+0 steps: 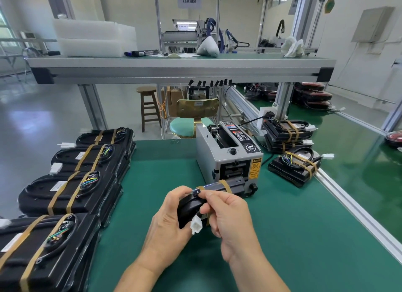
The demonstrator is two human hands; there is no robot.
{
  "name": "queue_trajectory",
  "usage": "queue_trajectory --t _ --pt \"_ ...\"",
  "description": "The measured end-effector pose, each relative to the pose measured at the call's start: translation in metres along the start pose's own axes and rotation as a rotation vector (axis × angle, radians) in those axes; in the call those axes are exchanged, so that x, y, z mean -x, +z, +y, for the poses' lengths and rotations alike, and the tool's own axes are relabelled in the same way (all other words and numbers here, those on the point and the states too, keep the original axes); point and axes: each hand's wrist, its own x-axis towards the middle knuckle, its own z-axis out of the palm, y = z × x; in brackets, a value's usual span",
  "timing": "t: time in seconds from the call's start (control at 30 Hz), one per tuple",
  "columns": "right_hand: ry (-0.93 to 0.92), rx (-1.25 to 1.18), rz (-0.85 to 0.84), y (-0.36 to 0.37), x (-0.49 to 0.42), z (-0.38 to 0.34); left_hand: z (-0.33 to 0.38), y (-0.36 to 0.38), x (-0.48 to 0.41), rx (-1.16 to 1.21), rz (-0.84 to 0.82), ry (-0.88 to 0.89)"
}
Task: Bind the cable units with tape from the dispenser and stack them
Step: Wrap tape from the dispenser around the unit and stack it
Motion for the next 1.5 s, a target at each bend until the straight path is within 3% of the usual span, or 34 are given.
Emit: queue_trajectory --t 0.53,0.67,0.77,1.0,1.1,1.3,1.43,1.5 --pt "-0.085 0.123 0.002 0.002 -0.002 0.002 0.000 -0.001 0.002 0.109 0.036 0.091" --pt "-0.130 0.262 -0.013 -0.003 -0.006 0.003 0.002 -0.002 0.002 0.138 0.049 0.116" --pt "-0.219 0.465 0.027 -0.009 -0.010 0.001 -0.002 -0.004 0.003 0.130 0.033 0.142" --pt "-0.615 0.747 0.311 -0.036 -0.029 -0.003 -0.008 -0.011 0.001 0.115 -0.003 0.137" --pt "-0.533 0.803 0.226 -0.042 -0.038 0.003 -0.007 -0.013 -0.002 0.094 -0.046 0.130" --pt "-0.451 0.654 0.161 -0.044 -0.044 0.013 0.005 -0.027 -0.009 -0.006 -0.190 0.033" --pt "-0.366 0.573 0.185 -0.043 -0.048 0.018 0.033 -0.053 -0.040 0.305 -0.309 -0.173" --pt "-0.358 0.531 0.180 -0.043 -0.048 0.020 0.046 -0.056 -0.065 0.351 -0.312 -0.220"
